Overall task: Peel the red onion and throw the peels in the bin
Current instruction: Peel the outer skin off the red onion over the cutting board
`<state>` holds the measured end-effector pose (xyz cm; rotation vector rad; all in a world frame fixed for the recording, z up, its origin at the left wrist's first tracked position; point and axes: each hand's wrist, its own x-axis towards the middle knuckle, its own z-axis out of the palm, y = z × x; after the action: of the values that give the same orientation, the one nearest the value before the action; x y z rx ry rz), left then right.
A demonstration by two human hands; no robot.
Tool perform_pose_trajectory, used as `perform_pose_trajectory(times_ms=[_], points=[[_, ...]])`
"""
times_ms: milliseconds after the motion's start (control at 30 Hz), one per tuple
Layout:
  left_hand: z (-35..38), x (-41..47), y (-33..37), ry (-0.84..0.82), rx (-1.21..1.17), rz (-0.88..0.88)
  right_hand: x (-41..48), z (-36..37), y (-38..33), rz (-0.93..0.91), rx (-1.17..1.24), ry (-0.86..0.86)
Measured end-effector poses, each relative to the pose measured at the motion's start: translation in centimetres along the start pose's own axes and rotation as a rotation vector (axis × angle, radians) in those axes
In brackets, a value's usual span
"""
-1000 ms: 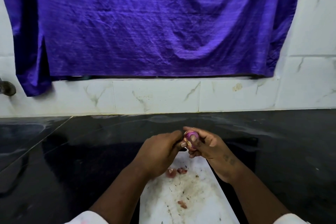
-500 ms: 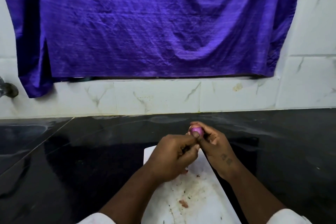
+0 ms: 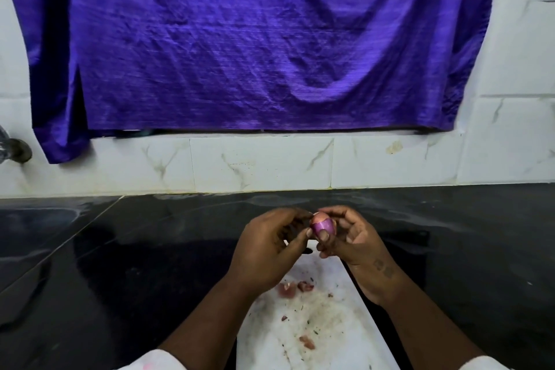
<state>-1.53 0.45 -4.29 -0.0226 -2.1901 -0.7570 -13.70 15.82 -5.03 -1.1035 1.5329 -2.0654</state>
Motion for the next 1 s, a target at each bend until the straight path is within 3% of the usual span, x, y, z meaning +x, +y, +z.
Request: perform_pose_trajectory(times_ms=[467,667,1000], points=[[0.03,0.11,-0.18,0.14,0.198,0.126,-0.19,0.08,0.18,-0.032,-0.029,-0.02],[0.09,0.09,0.29,0.109,0.05,0.105,-0.23,0.3,-0.17,-0.048,-0.038,-0.01],[-0.4,0.13,0.39,0.086,0.037,0.138,-0.16,0.1,0.14,-0.044,-0.07,-0.048]])
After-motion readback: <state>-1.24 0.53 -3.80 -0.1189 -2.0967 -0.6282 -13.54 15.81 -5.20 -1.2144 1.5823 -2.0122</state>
